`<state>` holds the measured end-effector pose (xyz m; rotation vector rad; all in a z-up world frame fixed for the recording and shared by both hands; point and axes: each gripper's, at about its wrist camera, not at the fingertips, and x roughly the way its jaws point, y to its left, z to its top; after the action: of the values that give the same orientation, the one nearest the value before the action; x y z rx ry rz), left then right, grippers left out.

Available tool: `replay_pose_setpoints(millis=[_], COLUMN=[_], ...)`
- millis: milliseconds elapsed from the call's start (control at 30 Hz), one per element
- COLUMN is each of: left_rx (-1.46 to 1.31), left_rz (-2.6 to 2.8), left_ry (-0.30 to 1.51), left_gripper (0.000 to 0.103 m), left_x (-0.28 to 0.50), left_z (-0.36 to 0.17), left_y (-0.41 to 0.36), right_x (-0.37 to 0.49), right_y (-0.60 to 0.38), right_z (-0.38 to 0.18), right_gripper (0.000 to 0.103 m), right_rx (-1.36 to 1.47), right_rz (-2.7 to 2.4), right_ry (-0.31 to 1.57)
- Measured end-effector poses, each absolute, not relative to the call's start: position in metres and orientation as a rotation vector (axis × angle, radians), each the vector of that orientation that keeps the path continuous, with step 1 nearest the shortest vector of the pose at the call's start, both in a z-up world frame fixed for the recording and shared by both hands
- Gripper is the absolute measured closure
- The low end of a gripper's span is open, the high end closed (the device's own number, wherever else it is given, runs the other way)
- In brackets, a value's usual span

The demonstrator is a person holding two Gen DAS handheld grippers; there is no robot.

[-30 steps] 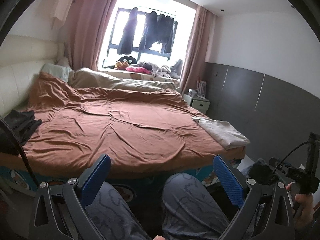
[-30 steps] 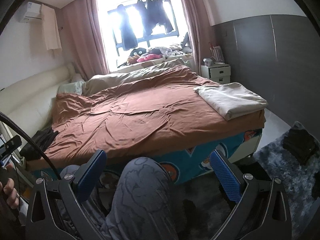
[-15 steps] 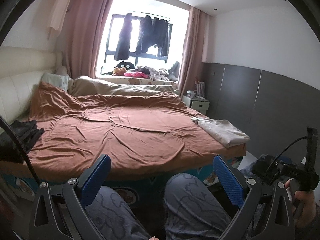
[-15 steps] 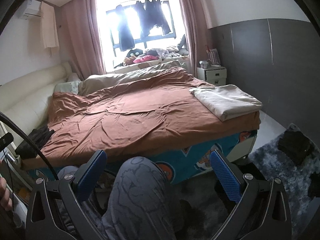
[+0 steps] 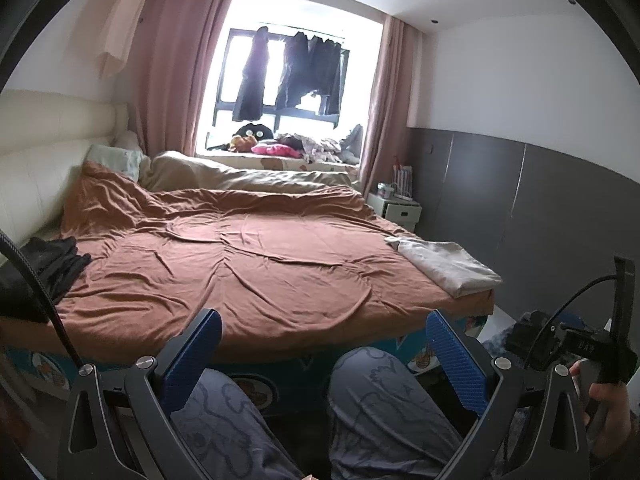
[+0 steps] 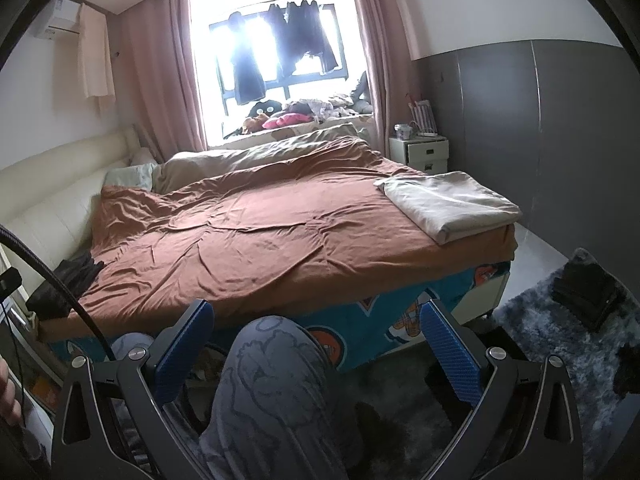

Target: Fold large clothes

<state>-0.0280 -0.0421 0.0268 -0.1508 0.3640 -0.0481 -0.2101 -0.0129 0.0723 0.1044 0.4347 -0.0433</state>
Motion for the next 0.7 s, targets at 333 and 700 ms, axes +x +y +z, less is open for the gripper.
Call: replay_pose_setpoints(millis=[333, 700], left_rx=[-0.142, -0.139], left_rz=[-0.057, -0.056], left_ry=[0.366, 0.370], left_gripper=[0.000, 0.000], left_x=[-0.029, -0.029], left_z=[0.028, 0.025], left_y=[-0.045, -0.050], right_x=[-0.211, -0.214], right_y=[-0.020, -0.032], right_z=[0.076, 0.076], right_gripper=[0.000, 0.000], right_rx=[0.112, 0.129], right_rz=[-0.045, -0.050], right_ry=[0.438, 0.429])
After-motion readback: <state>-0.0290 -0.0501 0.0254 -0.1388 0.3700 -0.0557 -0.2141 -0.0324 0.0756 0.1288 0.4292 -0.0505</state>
